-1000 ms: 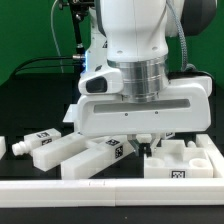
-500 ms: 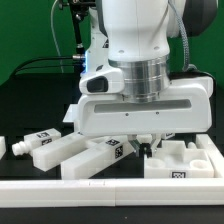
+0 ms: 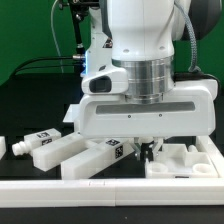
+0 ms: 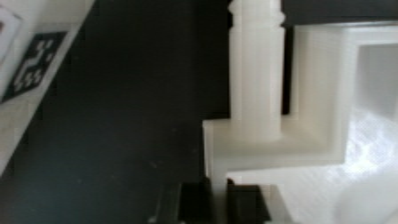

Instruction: Assemble chair

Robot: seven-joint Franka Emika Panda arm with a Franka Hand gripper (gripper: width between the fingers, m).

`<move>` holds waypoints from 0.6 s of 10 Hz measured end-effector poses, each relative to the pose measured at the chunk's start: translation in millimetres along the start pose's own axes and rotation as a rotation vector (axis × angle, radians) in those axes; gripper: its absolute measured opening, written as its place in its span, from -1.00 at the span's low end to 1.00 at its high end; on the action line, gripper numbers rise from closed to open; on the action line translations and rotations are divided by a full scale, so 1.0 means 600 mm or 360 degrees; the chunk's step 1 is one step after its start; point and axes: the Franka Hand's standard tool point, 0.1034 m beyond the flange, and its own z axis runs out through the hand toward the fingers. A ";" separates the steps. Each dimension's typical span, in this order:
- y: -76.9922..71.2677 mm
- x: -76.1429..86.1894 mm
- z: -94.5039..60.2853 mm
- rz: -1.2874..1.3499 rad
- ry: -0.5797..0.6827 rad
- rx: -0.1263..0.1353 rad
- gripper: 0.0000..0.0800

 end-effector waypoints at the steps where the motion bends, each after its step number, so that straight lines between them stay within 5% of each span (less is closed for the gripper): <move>1: -0.001 0.003 0.000 -0.0052 0.0003 0.0001 -0.93; 6: -0.003 0.020 0.000 -0.0102 0.0024 -0.0026 -0.93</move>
Offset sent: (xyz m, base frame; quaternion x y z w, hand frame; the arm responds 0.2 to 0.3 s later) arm 0.0124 0.0318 -0.0022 -0.0053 0.0198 -0.0429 0.9989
